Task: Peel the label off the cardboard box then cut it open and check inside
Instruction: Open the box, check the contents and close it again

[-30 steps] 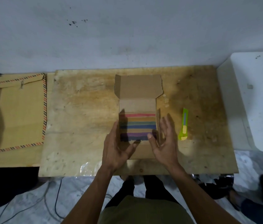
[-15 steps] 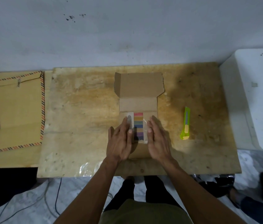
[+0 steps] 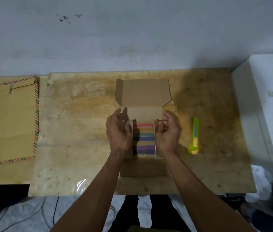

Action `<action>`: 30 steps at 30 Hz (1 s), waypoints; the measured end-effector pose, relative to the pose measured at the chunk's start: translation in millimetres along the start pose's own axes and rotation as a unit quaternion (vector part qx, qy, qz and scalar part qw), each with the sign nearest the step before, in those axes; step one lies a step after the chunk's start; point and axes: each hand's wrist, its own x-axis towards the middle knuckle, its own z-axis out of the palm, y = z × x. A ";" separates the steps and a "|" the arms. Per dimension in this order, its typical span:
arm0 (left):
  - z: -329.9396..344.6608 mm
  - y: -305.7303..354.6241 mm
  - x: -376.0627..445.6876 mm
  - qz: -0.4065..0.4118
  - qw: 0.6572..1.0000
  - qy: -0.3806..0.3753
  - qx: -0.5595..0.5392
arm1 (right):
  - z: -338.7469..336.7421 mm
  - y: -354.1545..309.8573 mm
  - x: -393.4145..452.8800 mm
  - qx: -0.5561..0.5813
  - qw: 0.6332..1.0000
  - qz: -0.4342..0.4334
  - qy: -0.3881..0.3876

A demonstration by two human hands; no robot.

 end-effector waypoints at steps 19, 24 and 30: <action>20.8 17.5 38.1 -0.255 0.897 -0.019 -0.362 | 26.0 -8.0 42.3 0.279 0.917 0.284 -0.019; 15.4 13.5 39.7 -0.299 0.841 0.025 -0.451 | 16.4 -18.2 41.8 0.353 0.881 0.314 -0.022; -2.1 5.4 33.1 -0.279 0.806 -0.010 -0.522 | 0.1 -16.3 34.9 0.424 0.847 0.319 -0.044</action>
